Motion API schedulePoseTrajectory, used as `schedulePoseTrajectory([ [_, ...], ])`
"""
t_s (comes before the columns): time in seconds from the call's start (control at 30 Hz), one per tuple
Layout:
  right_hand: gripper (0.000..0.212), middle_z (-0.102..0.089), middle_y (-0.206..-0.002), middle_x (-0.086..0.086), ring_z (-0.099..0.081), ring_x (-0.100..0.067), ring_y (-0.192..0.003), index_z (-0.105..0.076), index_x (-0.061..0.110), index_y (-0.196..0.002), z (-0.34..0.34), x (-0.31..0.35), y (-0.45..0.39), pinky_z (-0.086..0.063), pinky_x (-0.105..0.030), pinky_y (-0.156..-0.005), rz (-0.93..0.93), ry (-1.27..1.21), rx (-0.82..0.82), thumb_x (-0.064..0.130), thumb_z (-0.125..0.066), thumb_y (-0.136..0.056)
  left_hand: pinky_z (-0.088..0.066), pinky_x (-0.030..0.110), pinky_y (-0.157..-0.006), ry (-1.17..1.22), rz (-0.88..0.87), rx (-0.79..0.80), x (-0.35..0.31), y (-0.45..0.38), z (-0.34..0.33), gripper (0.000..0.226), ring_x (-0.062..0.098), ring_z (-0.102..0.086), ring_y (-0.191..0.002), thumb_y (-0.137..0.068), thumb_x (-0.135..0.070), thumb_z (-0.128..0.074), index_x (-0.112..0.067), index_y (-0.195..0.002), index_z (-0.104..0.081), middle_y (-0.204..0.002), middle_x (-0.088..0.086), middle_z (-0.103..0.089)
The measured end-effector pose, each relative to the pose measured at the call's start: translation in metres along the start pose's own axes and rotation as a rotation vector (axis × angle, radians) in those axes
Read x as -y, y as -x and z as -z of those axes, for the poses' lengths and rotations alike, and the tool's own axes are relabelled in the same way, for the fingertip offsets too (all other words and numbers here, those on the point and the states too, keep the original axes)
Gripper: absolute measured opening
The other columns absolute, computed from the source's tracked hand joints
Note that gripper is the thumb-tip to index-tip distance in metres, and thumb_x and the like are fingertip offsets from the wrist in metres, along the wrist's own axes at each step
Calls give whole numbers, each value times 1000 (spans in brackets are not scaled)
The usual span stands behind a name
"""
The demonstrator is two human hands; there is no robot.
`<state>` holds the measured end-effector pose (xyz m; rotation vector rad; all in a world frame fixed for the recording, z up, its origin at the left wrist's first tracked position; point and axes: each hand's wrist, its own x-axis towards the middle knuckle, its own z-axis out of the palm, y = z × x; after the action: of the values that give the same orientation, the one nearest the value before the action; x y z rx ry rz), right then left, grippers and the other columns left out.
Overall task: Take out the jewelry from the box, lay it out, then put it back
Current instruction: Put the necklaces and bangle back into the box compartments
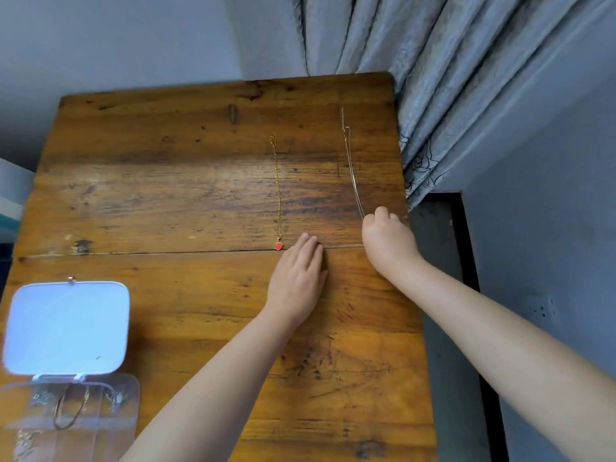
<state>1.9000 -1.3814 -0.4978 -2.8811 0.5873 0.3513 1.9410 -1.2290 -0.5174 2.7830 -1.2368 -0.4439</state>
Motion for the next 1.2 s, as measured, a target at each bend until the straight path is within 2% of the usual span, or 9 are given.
schedulePoseTrajectory([
  [0.23,16,-47,-116,-22,-46,-31,-102,-50,0,-93,-11,-26,42,-34,-28,-79,-47,-322,77,-3,-35,-91,-35,33,-106,40,-28,64,-2,15,-18,56,31,-61,-117,-89,-31,-30,2,-119,-63,-126,18,-64],
  [0.4,21,-31,-140,0,-27,-4,-122,-44,13,-81,14,-12,82,-25,-11,-93,-29,-882,144,2,-34,-96,-1,30,-121,75,19,69,-2,21,-16,54,19,-1,-149,-102,-31,-22,-8,-150,-11,-161,7,-5],
  [0.5,33,-32,-135,10,-26,-3,-127,-43,24,-76,33,12,93,-27,-5,-98,-34,-1133,114,4,-30,-98,-7,34,-121,74,50,11,10,46,-6,54,22,-5,-149,-102,-28,-30,-5,-149,-18,-160,10,-10],
  [0.6,34,-69,-99,5,-51,-20,-113,-43,19,-77,41,51,97,-30,-34,-110,-61,-1383,63,2,-23,-99,-45,48,-101,92,-1,-45,36,92,6,43,40,-48,-129,-89,-18,-47,4,-124,-57,-136,25,-53],
  [0.67,35,-68,-57,6,-65,-15,-77,-41,15,-75,43,85,102,-42,-38,-96,-113,-1540,39,2,-19,-99,-55,50,-82,50,-16,-53,63,128,13,43,43,-63,-110,-80,-20,-42,4,-104,-68,-116,26,-67],
  [0.77,33,-39,-57,-4,-48,-3,-36,-38,14,-74,44,145,120,-52,-24,-59,-162,-1645,60,4,-19,-100,-56,51,-79,3,11,-55,112,188,23,43,45,-65,-105,-78,-21,-41,5,-97,-70,-111,28,-68],
  [0.87,33,-34,-57,-2,-35,-4,-30,-35,15,-71,38,204,145,-38,-15,-39,-179,-1689,67,5,-21,-100,-55,54,-79,25,61,-73,172,249,19,42,48,-64,-104,-79,-19,-42,6,-96,-70,-109,31,-68],
  [1.1,33,-44,-37,13,-31,-3,-29,-35,14,-71,25,332,194,-26,-9,-35,-125,-1805,93,5,-22,-99,-52,61,-79,94,315,-69,288,346,20,35,57,-57,-108,-78,-14,-51,8,-102,-64,-114,38,-61],
  [1.2,33,-44,-37,12,-31,-3,-29,-34,14,-70,23,373,202,-27,-8,-34,-85,-1814,141,5,-22,-99,-38,56,-103,250,484,-103,309,356,15,50,49,-37,-132,-89,-11,-60,8,-132,-44,-142,33,-39],
])
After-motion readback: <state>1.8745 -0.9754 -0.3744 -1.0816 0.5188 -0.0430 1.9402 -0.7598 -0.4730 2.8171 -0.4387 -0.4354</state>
